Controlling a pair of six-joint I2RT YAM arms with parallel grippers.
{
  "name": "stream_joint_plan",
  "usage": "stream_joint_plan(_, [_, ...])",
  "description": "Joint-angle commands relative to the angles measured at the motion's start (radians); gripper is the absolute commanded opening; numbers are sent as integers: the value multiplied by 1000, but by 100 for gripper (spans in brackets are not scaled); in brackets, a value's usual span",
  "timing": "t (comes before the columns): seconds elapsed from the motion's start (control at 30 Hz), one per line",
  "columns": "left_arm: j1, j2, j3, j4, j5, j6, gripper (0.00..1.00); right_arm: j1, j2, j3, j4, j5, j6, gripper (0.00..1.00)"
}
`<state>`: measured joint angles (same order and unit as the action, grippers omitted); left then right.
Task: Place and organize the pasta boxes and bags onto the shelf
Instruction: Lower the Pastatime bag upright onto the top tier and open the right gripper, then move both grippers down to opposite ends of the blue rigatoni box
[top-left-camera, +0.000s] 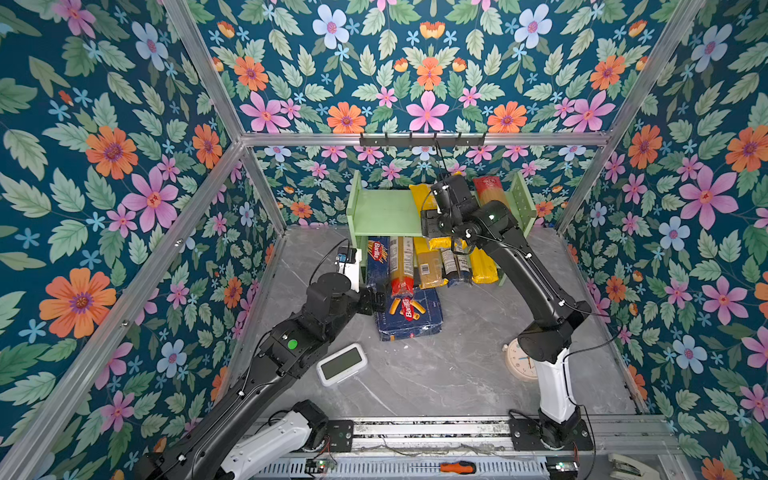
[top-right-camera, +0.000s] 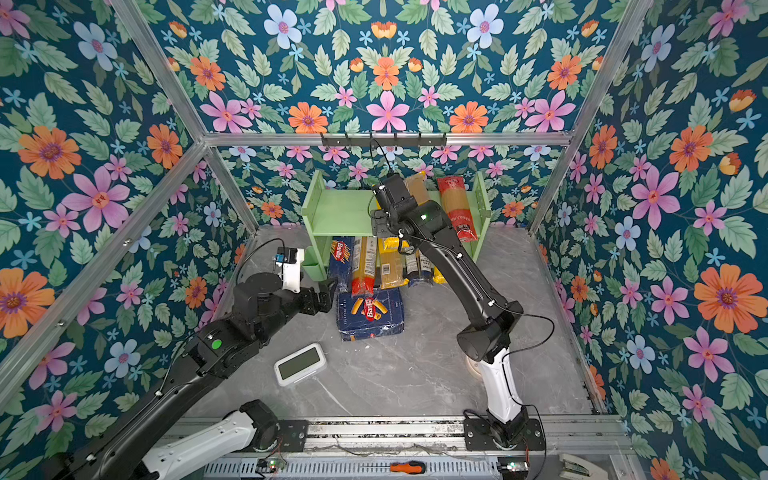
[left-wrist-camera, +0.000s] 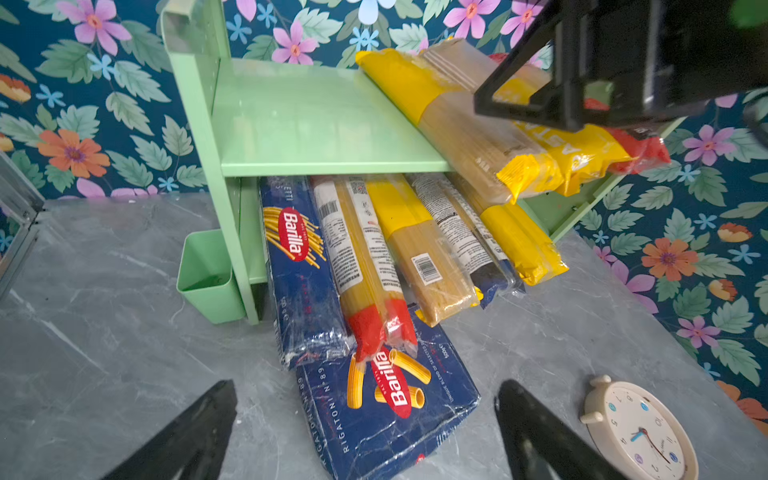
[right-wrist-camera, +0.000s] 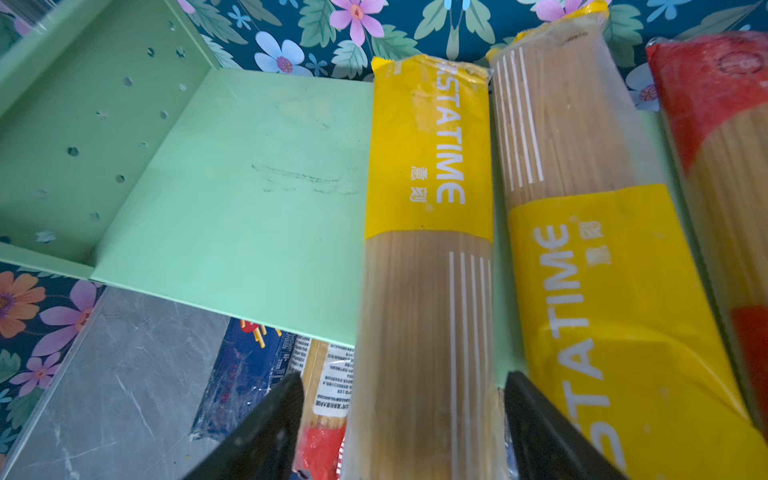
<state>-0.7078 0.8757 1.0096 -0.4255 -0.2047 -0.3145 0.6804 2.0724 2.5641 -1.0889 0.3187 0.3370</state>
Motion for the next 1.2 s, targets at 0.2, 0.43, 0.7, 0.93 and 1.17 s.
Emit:
stream_joint_plan(0.2, [1,-128,-174,-69,-53,-141,100,137,-293,-358,71,44,8,85])
stream_joint_plan(0.43, [1,-199,-276,-94,-57,-246,100,159,-752,-1072,336,-111,188,94])
stream_joint_plan(0.7, [1,-212,-385,-67,-2,-348,100,159,-1080,-1570,448,-187,325,99])
stream_joint_plan(0.93, [1,-213,-458,-30,23,-391,98,146,-1169,-1819,635,-280,361,99])
stream_joint_plan(1.17, [1,-168,-498,27,42,-408,99,45,-1150,-1941,787,-414,388,99])
